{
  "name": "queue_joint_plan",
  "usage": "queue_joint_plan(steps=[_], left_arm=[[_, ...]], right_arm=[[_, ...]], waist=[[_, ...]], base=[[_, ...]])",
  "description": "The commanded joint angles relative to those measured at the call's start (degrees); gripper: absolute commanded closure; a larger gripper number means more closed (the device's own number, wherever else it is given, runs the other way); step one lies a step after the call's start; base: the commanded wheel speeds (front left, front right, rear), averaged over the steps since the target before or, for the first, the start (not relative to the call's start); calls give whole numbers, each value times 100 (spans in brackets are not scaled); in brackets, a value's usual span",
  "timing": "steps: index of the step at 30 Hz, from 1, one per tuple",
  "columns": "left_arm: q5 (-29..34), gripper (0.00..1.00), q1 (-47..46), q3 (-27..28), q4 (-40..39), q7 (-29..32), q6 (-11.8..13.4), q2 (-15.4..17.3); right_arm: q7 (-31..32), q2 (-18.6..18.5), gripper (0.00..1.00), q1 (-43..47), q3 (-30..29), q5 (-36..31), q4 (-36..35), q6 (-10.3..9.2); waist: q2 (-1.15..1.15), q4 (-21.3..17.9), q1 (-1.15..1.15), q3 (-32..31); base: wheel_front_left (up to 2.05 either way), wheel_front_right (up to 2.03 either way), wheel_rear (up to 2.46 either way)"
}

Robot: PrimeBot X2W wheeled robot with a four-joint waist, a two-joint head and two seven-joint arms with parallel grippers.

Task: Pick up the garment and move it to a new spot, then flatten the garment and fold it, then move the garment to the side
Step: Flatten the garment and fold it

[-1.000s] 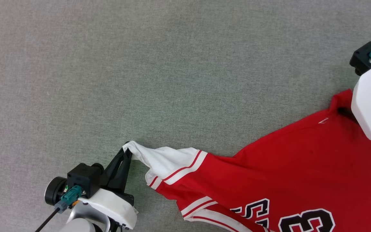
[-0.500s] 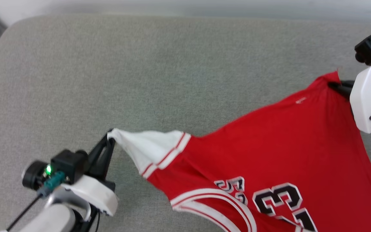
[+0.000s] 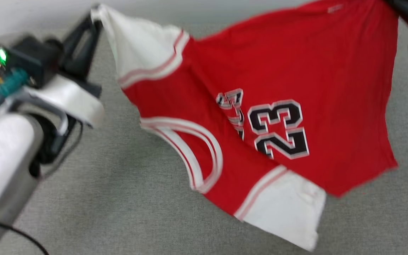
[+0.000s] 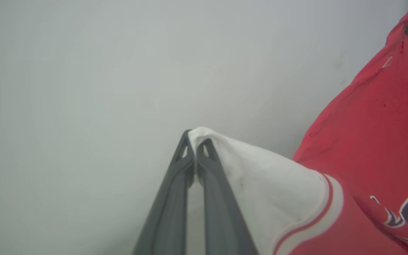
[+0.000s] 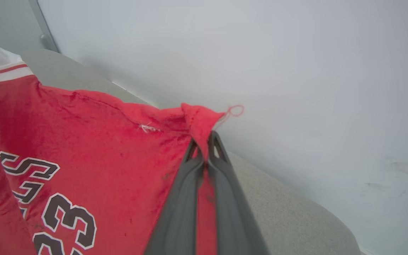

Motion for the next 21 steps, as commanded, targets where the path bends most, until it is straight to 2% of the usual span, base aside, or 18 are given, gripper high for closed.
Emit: queue_joint_plan(steps=[1, 12, 21], left_arm=[[41, 100, -297, 65, 91, 37, -63, -24], [336, 100, -2865, 182, 1213, 326, -643, -471], [674, 100, -5078, 162, 2330, 279, -1092, -928]], right_arm=[[-56, 79, 100, -194, -70, -45, 20, -2], [-402, 642, 100, -1832, -688, -717, 745, -2], [-457, 1041, 100, -3535, -646, -1352, 1575, -3]], waist=[[0, -71, 0, 164], [0, -138, 0, 892], [0, -113, 0, 1488]], base=[[0, 0, 0], [0, 0, 0], [0, 0, 0]])
